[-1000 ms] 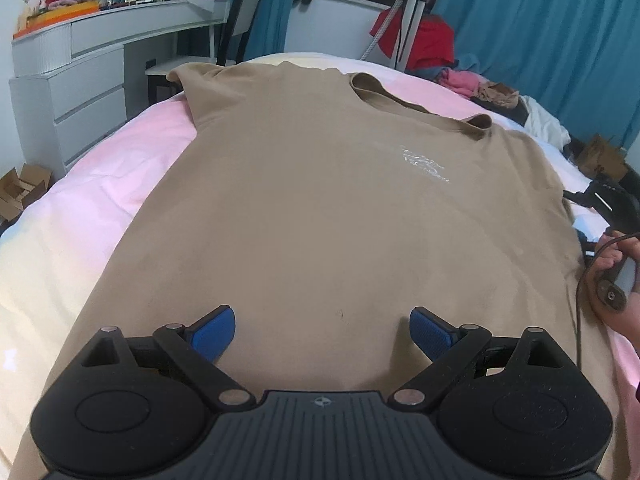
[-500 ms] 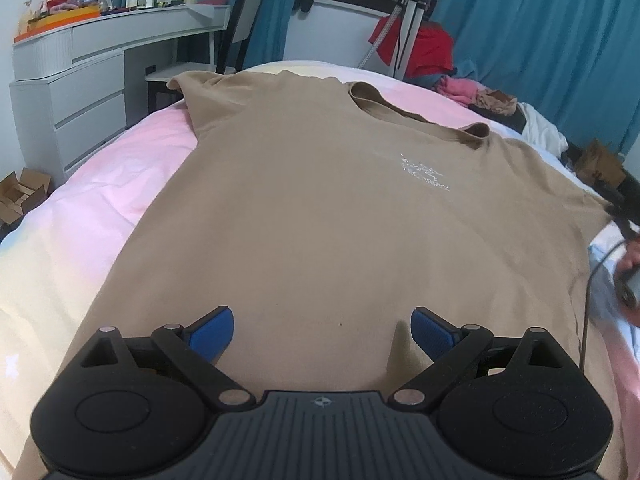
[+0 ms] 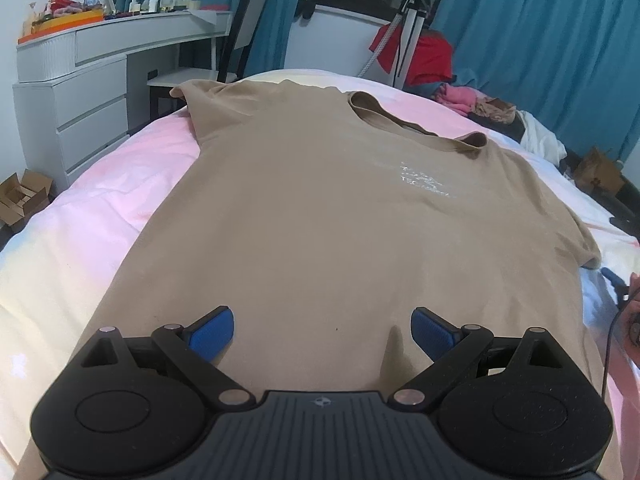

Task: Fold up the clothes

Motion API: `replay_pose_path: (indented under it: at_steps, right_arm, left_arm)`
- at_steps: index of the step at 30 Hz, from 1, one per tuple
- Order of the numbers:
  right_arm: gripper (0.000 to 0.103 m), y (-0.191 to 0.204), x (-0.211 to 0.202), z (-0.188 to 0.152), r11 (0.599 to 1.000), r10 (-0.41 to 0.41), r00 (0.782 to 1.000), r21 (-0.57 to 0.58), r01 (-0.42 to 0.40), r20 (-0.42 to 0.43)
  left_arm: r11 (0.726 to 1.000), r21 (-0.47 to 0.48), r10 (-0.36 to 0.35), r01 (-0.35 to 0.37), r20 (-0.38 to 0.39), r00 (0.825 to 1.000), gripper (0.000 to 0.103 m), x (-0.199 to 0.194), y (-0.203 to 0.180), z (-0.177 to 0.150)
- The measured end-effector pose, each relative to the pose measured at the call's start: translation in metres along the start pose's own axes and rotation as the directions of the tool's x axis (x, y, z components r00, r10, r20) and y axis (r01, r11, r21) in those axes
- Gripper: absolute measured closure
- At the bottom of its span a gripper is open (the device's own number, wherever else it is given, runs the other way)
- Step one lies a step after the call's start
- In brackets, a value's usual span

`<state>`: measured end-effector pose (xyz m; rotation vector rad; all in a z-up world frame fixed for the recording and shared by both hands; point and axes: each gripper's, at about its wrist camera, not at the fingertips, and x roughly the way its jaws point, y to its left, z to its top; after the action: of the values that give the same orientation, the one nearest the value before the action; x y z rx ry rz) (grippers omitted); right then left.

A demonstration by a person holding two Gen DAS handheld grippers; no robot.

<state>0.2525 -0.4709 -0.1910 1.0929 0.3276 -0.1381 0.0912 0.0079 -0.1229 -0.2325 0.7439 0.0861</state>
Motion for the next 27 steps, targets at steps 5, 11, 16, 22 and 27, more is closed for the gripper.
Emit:
replay_pose_path:
  at_steps: [5,11,16,22,27]
  right_arm:
    - [0.024,0.003,0.023,0.004,0.991,-0.105,0.994,-0.085,0.105,0.012]
    - [0.022,0.028,0.06,0.019,0.967,-0.041,0.999,-0.252,0.038,-0.009]
    - [0.037,0.049,0.106,0.031,0.926,-0.035,0.985,-0.377,-0.032,-0.17]
    - [0.06,0.07,0.14,0.021,0.859,-0.099,0.896,-0.491,-0.143,-0.433]
    - [0.096,0.099,0.126,0.0,0.786,-0.161,0.894,-0.602,-0.141,-0.419]
  left_arm:
    - [1.0,-0.002,-0.006,0.006,-0.01,1.0,0.006,0.001,0.0,-0.001]
    - [1.0,0.016,-0.007,0.008,-0.018,1.0,0.006,0.007,-0.002,-0.003]
    - [0.997,0.073,0.03,-0.032,0.02,0.999,0.007,0.016,-0.009,-0.003]
    - [0.995,0.1,0.006,-0.009,0.022,1.0,0.009,0.019,-0.012,-0.003]
    - [0.996,0.085,-0.03,0.028,0.022,0.999,0.01,0.011,-0.009,-0.003]
